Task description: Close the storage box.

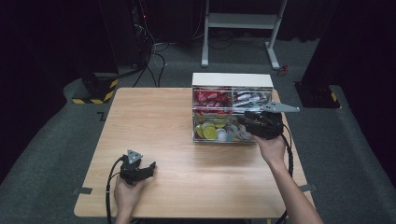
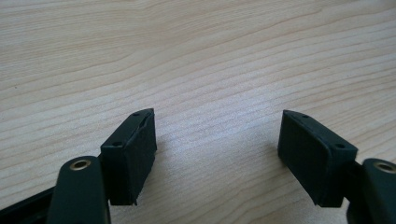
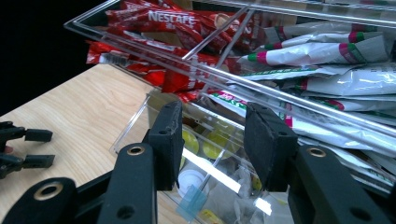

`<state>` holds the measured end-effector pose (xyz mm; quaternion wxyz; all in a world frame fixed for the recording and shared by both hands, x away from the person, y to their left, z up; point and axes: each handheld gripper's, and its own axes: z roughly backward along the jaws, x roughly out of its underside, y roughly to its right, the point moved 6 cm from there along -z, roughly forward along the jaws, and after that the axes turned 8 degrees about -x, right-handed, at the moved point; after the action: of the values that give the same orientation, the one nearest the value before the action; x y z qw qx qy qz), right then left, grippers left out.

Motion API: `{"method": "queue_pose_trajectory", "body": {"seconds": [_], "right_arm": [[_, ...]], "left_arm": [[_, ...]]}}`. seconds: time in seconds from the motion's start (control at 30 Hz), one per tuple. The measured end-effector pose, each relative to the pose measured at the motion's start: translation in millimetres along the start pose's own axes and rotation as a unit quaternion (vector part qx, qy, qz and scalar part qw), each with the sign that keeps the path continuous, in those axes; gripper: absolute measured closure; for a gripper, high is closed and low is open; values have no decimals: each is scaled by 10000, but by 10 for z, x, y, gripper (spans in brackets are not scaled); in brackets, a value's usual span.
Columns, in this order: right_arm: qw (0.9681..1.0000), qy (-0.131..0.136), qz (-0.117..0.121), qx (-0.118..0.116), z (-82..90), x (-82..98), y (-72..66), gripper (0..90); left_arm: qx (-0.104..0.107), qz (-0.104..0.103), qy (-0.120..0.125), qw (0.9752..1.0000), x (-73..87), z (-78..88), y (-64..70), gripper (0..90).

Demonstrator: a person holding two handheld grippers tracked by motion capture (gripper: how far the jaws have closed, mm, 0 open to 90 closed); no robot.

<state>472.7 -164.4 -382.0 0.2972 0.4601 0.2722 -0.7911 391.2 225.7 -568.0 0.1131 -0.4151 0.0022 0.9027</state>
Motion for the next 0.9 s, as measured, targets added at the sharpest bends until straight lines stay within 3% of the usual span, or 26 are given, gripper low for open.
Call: {"method": "queue_pose_trajectory", "body": {"seconds": [0.47,0.9], "right_arm": [[10000,-30,44,55,-14,-81,5,594],[9997,54,136,196,30,-278,24,594]], "left_arm": [[2,-11,3,10000,-1,0,-1,283],[8,-25,-11,10000,0,3,1,284]]}}
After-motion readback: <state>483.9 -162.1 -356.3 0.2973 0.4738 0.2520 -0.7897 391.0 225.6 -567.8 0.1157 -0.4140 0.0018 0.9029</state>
